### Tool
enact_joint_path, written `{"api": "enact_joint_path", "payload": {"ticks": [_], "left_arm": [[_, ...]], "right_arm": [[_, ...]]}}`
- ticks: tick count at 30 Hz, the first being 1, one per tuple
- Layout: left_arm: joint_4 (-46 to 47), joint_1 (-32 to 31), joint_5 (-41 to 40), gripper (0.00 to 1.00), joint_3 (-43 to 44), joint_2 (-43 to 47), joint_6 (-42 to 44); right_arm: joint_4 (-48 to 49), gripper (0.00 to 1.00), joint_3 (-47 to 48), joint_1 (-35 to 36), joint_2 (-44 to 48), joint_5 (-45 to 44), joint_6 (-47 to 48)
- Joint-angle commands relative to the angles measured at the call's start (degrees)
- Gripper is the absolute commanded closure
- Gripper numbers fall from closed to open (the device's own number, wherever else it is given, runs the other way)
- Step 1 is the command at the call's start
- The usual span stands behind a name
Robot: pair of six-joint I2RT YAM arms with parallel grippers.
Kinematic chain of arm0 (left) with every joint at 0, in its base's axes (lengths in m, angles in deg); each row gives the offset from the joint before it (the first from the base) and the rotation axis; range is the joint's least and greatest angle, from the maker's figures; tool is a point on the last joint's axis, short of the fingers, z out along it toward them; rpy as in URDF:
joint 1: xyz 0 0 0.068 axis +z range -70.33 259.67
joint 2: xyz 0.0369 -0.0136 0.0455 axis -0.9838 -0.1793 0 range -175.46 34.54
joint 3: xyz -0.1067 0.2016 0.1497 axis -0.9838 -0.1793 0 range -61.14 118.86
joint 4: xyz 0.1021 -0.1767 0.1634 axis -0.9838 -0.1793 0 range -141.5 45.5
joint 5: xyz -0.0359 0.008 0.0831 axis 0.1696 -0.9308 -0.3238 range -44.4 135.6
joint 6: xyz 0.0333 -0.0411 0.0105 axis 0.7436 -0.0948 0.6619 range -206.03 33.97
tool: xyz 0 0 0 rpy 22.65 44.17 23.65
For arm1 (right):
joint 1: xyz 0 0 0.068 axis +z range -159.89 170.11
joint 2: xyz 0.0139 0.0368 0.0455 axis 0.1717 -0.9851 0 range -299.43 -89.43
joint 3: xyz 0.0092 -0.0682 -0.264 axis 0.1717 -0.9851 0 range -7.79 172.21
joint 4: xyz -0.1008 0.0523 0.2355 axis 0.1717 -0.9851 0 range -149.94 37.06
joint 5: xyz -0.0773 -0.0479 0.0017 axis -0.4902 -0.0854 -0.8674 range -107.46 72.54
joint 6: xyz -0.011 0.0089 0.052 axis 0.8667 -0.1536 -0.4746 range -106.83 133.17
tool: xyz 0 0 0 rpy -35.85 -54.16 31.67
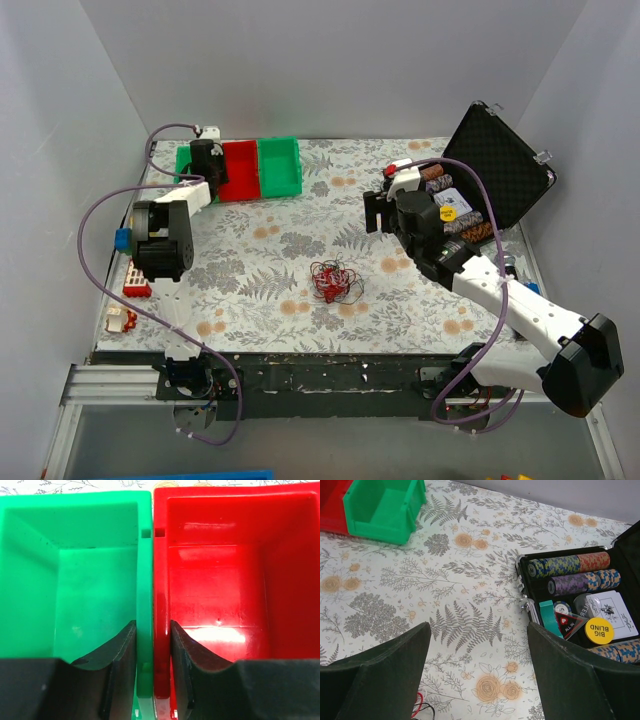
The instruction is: Untangle the cables
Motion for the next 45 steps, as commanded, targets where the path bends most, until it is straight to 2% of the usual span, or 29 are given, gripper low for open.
{"api": "enact_joint_path", "payload": {"ticks": [1,4,9,17,25,34,37,40,45], "left_arm": [[-0.97,-0.15,0.61,0.78,0.56,2.19,-0.84],[-0.71,-1.2,2.81,0.84,-4.35,5.26,-0.49],[-0.44,-5.41,3.25,0.82,-14.55,12.64,0.13],[-0.88,-13.23,1.68,0.79,-27.3,22.67,-5.84],[-8.43,-19.56,-4.91,0.8,-27.4,22.86,-14.37],[-12.74,-27.47,-7.91,0.76,-23.18,19.87,-22.28],[-14.24,-29.41,-7.91,0.69,-23.44,20.13,-24.83],[-14.77,-30.99,-8.43,0.47,-24.32,20.74,-26.59],[-15.56,-32.4,-7.82,0.37,-24.85,21.8,-28.17]], "right_arm": [[3.59,0.15,-0.15,0.32,0.71,1.12,1.21],[3.41,0.15,0.29,0.32,-0.25,0.94,1.22],[3.33,0.15,0.64,0.32,-1.92,0.94,0.69],[2.53,0.15,0.29,0.32,-4.21,2.08,-0.89],[-1.05,0.15,1.17,0.32,-7.63,3.4,-2.82],[-3.44,0.15,-2.34,0.75,-10.98,13.85,-9.15],[-2.04,0.15,-5.67,1.45,-10.46,17.46,-8.9],[-0.98,0.14,-9.19,3.82,-8.53,18.6,-6.96],[-0.01,0.14,-13.41,4.18,-6.67,26.33,-7.22]]}}
